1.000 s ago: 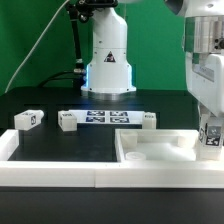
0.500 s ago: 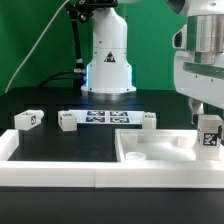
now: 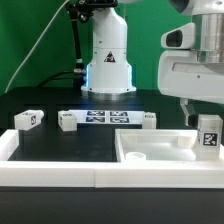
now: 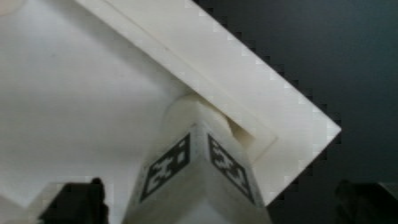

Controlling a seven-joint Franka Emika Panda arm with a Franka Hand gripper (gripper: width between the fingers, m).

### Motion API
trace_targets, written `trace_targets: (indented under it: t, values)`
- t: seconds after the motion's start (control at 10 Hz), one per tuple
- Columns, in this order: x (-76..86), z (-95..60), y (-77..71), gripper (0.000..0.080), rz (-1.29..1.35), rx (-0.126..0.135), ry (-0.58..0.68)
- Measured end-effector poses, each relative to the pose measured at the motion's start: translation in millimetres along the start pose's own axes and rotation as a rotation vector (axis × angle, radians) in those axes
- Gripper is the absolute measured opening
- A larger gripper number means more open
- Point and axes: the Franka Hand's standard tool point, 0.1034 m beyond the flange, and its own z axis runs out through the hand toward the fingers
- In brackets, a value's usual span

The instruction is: Assemble one leg

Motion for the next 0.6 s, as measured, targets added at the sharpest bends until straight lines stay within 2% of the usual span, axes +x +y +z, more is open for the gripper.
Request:
trace_targets:
  t: [0.3, 0.6]
  values:
    - [2.3, -0.7, 1.7, 0.0648, -0.327, -0.028, 0.016]
    - [9.4, -2.3, 5.5, 0.0648, -0.586, -0.034, 0.011]
